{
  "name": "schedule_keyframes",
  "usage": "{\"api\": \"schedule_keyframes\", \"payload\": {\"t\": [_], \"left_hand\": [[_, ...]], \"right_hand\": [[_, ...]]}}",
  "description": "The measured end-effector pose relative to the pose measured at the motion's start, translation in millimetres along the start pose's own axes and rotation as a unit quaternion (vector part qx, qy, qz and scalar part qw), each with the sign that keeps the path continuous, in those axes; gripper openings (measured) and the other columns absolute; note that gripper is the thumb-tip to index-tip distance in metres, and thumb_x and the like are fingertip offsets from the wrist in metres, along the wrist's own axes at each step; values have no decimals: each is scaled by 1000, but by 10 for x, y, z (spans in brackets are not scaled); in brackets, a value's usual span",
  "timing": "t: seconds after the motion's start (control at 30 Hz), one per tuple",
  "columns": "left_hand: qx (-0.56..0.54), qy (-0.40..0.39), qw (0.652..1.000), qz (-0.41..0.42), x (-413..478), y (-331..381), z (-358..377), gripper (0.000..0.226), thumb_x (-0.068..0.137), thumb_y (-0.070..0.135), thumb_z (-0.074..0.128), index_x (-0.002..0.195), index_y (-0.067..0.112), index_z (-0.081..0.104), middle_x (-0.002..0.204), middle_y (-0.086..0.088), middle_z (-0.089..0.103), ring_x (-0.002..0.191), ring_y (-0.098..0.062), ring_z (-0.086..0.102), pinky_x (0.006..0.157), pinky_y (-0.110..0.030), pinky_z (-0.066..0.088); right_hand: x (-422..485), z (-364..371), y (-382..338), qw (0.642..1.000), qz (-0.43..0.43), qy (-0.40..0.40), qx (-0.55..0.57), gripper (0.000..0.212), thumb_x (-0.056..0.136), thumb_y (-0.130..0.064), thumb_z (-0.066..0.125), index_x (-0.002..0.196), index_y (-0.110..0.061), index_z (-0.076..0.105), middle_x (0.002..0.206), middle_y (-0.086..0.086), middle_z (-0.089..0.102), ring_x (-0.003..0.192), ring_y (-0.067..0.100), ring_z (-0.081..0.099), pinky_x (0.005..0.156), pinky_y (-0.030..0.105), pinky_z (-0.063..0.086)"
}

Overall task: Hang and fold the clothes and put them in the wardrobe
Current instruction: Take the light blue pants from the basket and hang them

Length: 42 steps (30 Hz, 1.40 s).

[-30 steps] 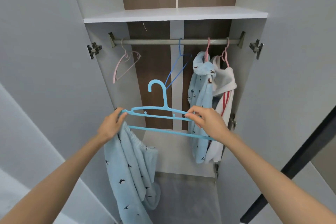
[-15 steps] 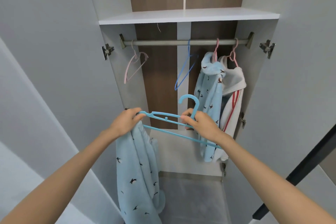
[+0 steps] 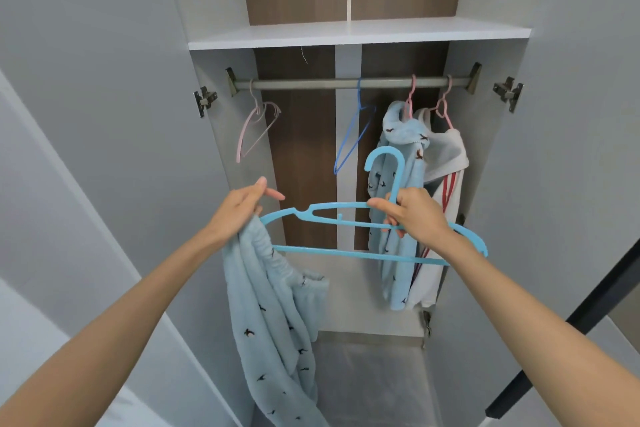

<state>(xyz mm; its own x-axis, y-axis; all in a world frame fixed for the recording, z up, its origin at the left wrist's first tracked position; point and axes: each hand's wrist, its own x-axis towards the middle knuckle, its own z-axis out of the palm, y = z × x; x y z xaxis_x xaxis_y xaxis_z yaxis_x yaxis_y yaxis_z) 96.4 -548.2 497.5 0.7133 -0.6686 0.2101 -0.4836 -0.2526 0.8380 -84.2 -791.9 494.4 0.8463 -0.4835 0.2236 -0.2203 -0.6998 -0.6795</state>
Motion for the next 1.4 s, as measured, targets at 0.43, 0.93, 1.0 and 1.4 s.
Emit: {"api": "schedule_keyframes", "payload": {"t": [0.43,0.93,1.0,1.4], "left_hand": [[-68,48,993,83,293,775,425,44,101,32,37,75,8,62,46,-4,28,38,-7,23,44,-22,21],[415,136,854,282,433,696,616,44,97,40,26,82,17,60,75,2,58,69,-19,53,64,-34,40],[456,183,823,286,429,689,544,44,95,43,28,78,15,58,72,0,57,66,-22,51,63,-35,36],[502,222,806,222,581,674,210,63,91,64,22,57,16,43,40,3,29,36,-22,38,42,-19,19]], "right_hand": [[9,211,-218,998,-49,30,-27,52,83,-60,55,54,-18,61,50,2,63,48,11,58,63,35,52],[-32,177,-141,976,34,61,205,53,88,-46,60,47,-13,51,58,1,70,66,18,71,80,44,56],[6,139,-119,969,36,73,233,53,88,-47,60,48,-13,51,59,2,70,66,20,70,80,47,56],[183,46,-267,905,-111,354,210,11,91,-28,56,88,-17,56,85,-11,56,82,-2,46,73,10,37]]}}
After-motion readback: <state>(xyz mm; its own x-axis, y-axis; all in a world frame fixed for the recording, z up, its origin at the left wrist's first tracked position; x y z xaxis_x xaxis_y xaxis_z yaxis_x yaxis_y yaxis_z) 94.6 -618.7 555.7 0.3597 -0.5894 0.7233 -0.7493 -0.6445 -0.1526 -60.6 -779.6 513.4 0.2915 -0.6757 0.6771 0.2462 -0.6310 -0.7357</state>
